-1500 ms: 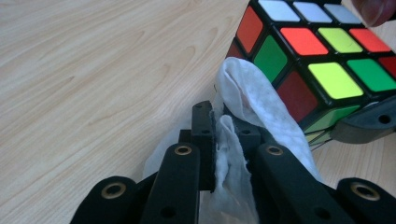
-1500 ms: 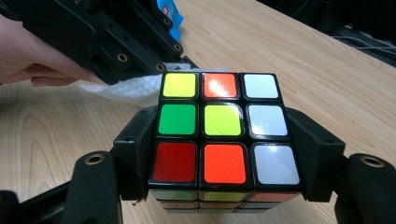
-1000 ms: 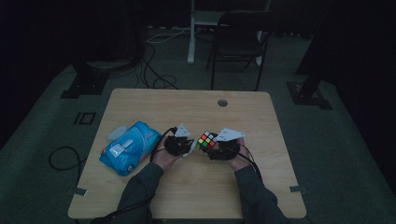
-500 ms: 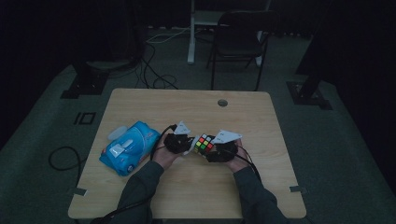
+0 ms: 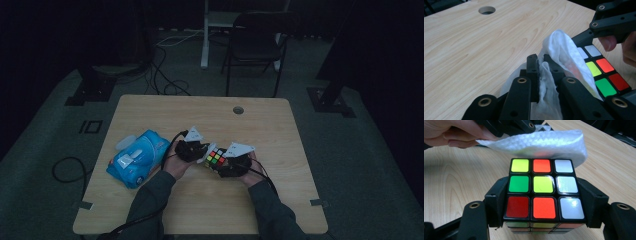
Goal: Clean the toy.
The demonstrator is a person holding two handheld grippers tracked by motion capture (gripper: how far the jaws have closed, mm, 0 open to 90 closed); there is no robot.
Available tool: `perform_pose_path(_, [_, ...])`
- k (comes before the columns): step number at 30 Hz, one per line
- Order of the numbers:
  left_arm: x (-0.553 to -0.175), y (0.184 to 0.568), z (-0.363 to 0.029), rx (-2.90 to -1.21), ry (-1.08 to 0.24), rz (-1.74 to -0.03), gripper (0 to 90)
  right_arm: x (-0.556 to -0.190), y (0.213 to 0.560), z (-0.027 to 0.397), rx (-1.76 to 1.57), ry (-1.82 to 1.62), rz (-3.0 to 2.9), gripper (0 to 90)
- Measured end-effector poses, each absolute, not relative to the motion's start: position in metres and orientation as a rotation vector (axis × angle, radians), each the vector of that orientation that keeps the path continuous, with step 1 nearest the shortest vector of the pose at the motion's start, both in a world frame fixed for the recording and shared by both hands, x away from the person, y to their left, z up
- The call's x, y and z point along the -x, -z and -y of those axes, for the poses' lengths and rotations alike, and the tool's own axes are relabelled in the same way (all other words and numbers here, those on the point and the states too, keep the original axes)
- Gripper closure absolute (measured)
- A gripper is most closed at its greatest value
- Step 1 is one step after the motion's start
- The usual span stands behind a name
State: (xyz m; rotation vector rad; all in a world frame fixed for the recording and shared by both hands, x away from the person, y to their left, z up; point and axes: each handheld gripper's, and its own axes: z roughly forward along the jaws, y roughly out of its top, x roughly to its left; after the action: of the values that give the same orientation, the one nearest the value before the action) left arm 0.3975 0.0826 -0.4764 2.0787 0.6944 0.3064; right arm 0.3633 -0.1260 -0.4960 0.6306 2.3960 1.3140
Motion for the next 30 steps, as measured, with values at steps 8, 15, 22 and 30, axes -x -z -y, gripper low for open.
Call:
perform_pose_path(8, [-0.389, 0.466, -0.083, -2.052, -0.329, -0.668, 84.7, -0.365, 0.494, 0.130, -0.664, -1.321, -2.370, 34.3])
perform_pose_path(15, [-0.384, 0.464, -0.086, -2.043, -0.331, -0.659, 84.7, -0.367, 0.493, 0.132, -0.684, -1.313, -2.360, 34.2])
perform_pose_path(22, [-0.375, 0.463, -0.086, -2.055, -0.355, -0.635, 84.7, -0.370, 0.495, 0.132, -0.713, -1.300, -2.353, 34.2])
perform_pose_path(30, [-0.368, 0.465, -0.085, -2.065, -0.358, -0.616, 84.6, -0.371, 0.496, 0.132, -0.732, -1.283, -2.348, 34.3])
